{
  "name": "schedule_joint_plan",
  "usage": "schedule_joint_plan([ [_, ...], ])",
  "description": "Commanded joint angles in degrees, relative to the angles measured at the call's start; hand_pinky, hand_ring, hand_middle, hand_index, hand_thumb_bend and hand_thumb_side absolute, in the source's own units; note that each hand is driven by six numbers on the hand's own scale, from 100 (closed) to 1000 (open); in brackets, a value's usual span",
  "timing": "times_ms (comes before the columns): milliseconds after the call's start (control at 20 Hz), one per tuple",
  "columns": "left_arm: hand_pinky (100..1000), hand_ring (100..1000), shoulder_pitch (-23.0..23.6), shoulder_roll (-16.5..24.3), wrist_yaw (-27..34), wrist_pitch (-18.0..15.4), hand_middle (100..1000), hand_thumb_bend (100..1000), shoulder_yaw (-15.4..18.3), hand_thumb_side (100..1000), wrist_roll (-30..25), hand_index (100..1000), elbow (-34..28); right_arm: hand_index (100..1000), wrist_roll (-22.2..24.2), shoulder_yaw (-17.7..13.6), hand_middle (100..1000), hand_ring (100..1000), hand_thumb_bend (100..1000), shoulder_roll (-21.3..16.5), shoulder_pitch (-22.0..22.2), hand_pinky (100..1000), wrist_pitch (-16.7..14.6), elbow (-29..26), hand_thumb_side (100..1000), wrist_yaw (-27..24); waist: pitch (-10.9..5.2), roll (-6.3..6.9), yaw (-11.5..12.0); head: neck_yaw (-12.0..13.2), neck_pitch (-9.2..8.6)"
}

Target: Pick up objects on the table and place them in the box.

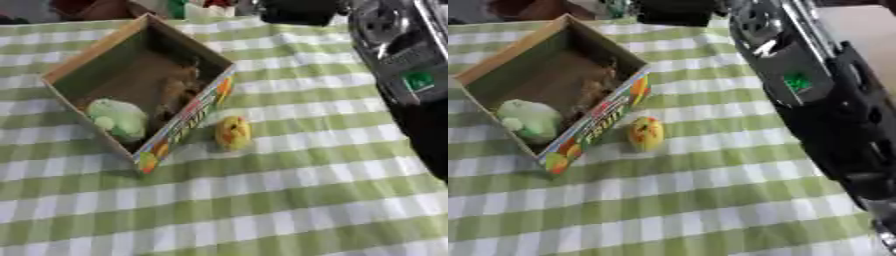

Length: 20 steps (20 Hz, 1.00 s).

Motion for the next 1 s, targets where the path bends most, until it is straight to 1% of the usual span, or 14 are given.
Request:
schedule_joint_plan([
  [50,565,633,-0.2,1.8,-0.1,-0.1,662,100,0.9,1000,0.7,828,-1.1,903,-1.6,-1.7,833,910,386,-3.8,1.9,835,-0.2,-3.7,1000,-2.3,-0.91,-0.06,0.2,1.5,-0.53],
  [300,564,632,-0.2,1.7,-0.1,-0.1,660,100,0.8,1000,1.0,828,-1.1,893,-4.0,-2.3,817,911,391,-5.9,8.5,838,-3.7,-4.0,1000,-2.8,-0.61,-0.08,0.4,2.2,-0.86],
  [450,563,631,-0.3,1.6,0.0,-0.1,659,100,0.8,1000,1.1,828,-1.1,899,-4.5,-2.6,813,911,396,-6.3,12.5,841,-5.0,-4.0,1000,-2.8,-0.55,-0.11,0.6,2.5,-1.18],
  [650,562,630,-0.3,1.5,0.0,-0.2,657,100,0.8,1000,1.2,827,-1.1,906,-6.2,-2.7,820,913,430,-6.7,17.5,841,-6.7,-4.0,1000,-1.4,-0.66,-0.15,1.0,2.5,-1.47],
  [700,562,630,-0.3,1.5,0.1,-0.1,657,100,0.8,1000,1.3,827,-1.1,909,-6.6,-2.5,822,913,467,-6.9,18.5,840,-7.2,-4.0,1000,-0.9,-0.68,-0.19,1.0,2.6,-1.56],
  [750,562,630,-0.3,1.5,0.1,-0.1,656,100,0.9,1000,1.4,827,-1.1,912,-6.8,-2.3,824,913,446,-7.1,19.4,840,-7.5,-4.0,1000,-0.4,-0.69,-0.22,1.0,2.7,-1.64],
  [950,561,629,-0.1,1.4,0.1,-0.1,655,100,0.9,1000,1.5,826,-1.1,944,-6.6,-1.1,822,914,464,-7.3,22.3,843,-7.9,-4.0,1000,0.9,-0.70,-0.35,1.0,3.1,-1.79],
  [1000,561,629,-0.1,1.3,0.1,-0.1,655,100,0.9,1000,1.6,826,-1.1,951,-6.4,-0.7,823,915,482,-7.2,22.9,845,-7.8,-4.0,994,1.0,-0.70,-0.36,1.0,3.2,-1.82],
])
